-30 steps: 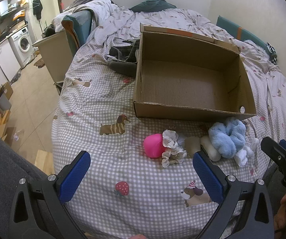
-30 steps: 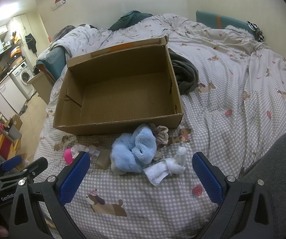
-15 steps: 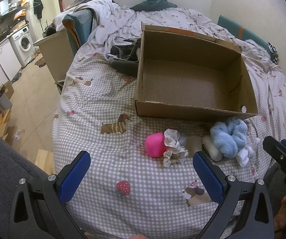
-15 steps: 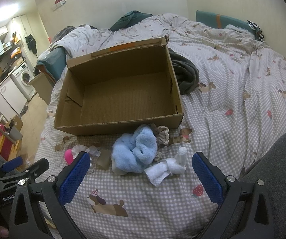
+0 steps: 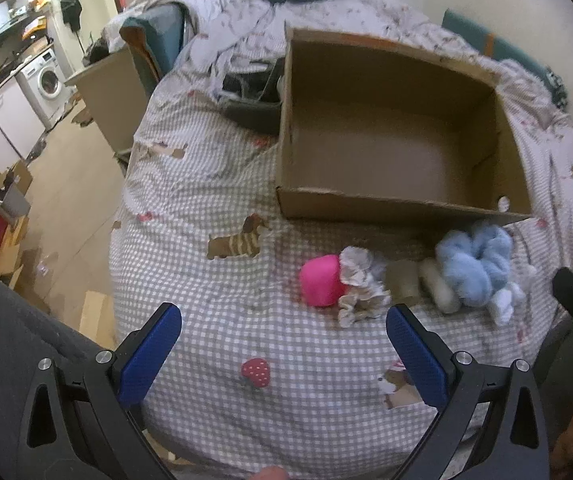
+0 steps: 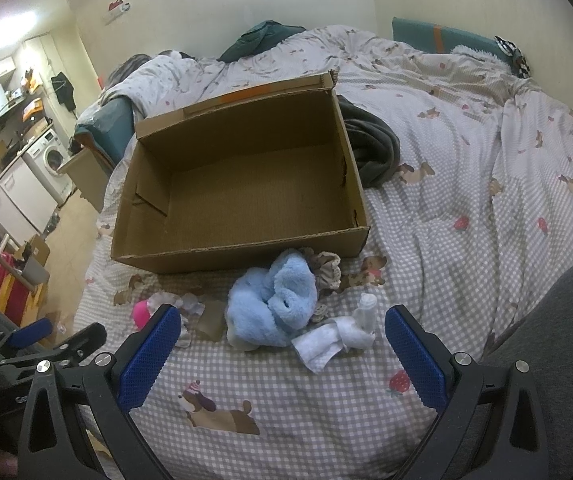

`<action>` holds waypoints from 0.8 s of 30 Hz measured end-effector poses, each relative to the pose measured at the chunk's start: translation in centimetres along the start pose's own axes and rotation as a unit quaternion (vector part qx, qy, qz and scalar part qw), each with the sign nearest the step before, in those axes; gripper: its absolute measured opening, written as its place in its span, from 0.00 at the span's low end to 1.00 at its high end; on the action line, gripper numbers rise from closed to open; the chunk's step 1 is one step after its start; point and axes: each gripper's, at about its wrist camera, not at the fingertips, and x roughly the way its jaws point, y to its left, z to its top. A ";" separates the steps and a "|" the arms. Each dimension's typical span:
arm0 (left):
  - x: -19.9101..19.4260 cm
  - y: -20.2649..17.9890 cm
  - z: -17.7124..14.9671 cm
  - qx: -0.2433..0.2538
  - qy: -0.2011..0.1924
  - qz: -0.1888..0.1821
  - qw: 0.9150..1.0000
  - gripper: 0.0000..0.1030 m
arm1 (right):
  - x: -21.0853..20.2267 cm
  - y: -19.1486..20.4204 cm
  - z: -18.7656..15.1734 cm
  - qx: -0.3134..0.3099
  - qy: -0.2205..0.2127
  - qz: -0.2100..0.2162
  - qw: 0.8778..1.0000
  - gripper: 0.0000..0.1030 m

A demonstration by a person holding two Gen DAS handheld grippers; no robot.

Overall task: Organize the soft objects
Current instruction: 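Grasp the pink rubber duck with the left gripper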

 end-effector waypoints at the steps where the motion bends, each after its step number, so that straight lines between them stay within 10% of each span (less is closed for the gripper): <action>1: 0.4 0.1 0.4 -0.001 0.011 0.001 1.000 0.99 | 0.0 0.0 0.0 0.002 0.000 0.001 1.000 1.00; 6: 3.4 2.4 3.2 -0.049 0.080 -0.020 0.995 0.96 | -0.1 -0.4 0.0 0.017 0.005 0.008 1.000 1.00; 10: 5.9 3.4 4.8 -0.072 0.120 -0.034 0.990 0.70 | 0.0 -1.0 0.2 0.028 0.009 0.011 1.000 1.00; 24: 9.2 0.2 4.5 -0.054 0.165 -0.082 0.981 0.63 | 0.6 -1.4 0.3 0.039 0.024 0.014 0.999 1.00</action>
